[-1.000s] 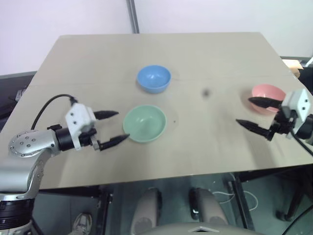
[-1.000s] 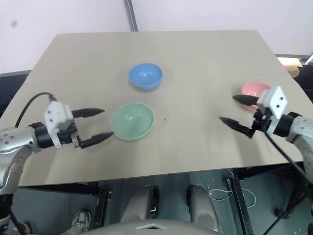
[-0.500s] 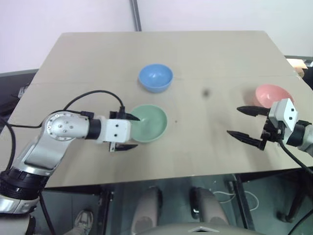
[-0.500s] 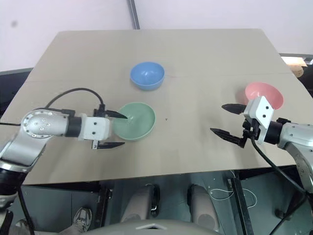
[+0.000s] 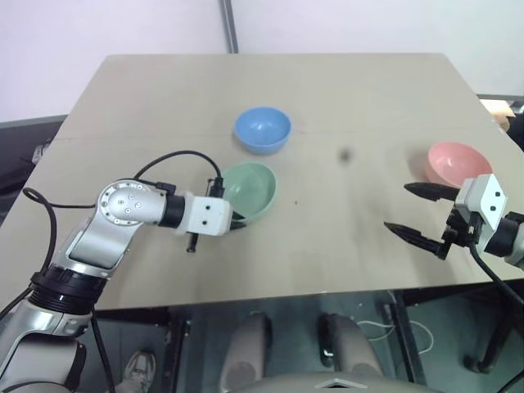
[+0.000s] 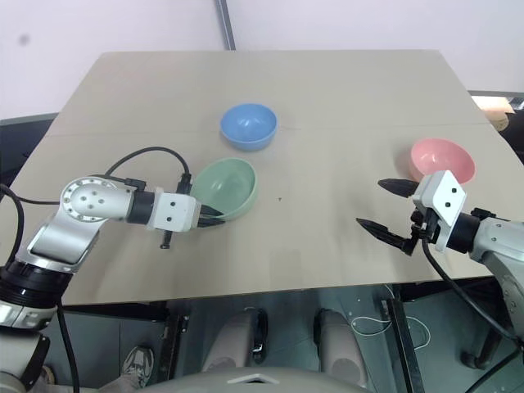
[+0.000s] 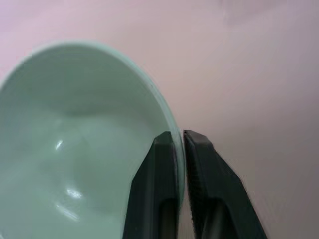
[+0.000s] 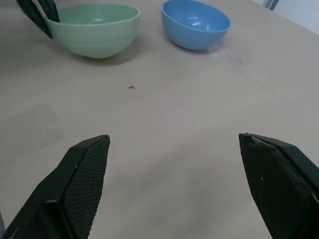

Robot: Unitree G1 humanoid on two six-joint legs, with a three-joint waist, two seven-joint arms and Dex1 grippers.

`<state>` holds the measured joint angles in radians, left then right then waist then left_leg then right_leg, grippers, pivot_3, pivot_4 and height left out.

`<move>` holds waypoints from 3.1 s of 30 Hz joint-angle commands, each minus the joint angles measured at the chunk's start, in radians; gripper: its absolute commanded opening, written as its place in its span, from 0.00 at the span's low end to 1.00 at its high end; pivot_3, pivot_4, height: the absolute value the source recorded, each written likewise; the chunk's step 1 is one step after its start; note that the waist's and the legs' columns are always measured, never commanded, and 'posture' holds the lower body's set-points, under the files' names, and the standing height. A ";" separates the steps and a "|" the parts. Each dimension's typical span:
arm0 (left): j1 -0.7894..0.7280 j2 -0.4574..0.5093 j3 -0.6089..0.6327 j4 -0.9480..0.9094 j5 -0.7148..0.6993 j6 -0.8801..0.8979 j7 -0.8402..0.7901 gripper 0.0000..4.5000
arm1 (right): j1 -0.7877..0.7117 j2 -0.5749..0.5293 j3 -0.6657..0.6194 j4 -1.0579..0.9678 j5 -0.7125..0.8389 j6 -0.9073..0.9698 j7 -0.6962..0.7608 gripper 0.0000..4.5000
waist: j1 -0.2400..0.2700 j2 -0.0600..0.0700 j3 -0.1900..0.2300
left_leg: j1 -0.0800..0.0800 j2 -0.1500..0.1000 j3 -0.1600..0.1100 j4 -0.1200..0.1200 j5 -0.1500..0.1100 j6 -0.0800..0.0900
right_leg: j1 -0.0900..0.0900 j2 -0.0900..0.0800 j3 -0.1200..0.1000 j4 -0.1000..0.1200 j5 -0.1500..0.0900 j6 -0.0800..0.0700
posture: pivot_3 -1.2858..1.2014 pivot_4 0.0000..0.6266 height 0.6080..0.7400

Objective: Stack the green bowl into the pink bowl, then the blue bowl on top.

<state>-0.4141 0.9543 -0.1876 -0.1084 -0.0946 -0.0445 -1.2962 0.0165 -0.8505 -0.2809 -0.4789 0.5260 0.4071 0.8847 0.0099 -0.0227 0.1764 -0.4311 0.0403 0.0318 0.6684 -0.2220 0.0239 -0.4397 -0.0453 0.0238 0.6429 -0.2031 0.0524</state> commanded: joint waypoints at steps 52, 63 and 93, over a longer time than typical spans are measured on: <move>0.092 -0.163 0.452 -0.083 -0.574 0.436 0.236 1.00 | -0.414 0.191 0.540 0.027 -0.285 0.130 0.058 0.01 | -0.021 0.000 0.000 | 0.002 0.003 -0.003 0.001 0.000 0.000 | 0.001 0.005 0.001 0.002 0.002 -0.003 | 0.52 0.24 1.00; 0.092 -0.170 0.429 -0.081 -0.535 0.416 0.216 1.00 | -0.448 0.202 0.667 0.112 -0.430 0.087 0.039 0.68 | -0.018 -0.001 -0.001 | 0.001 0.001 -0.003 0.002 0.000 0.000 | 0.002 0.003 0.000 0.002 0.002 -0.004 | 0.52 0.24 1.00; 0.107 -0.195 0.412 -0.105 -0.491 0.393 0.236 1.00 | -0.484 0.114 0.580 0.301 -0.570 -0.144 0.038 0.02 | -0.021 -0.001 -0.001 | 0.001 0.001 -0.003 0.002 0.000 0.000 | 0.002 0.003 0.000 0.002 0.002 -0.004 | 0.52 0.24 1.00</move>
<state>-0.2955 0.7560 0.2230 -0.1801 -0.5856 0.3649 -1.0649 -0.4497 -0.7251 0.3346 -0.1488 -0.0642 0.2732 0.8970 -0.0110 -0.0238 0.1757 -0.4301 0.0412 0.0285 0.6701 -0.2220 0.0239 -0.4378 -0.0422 0.0239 0.6449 -0.2006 0.0484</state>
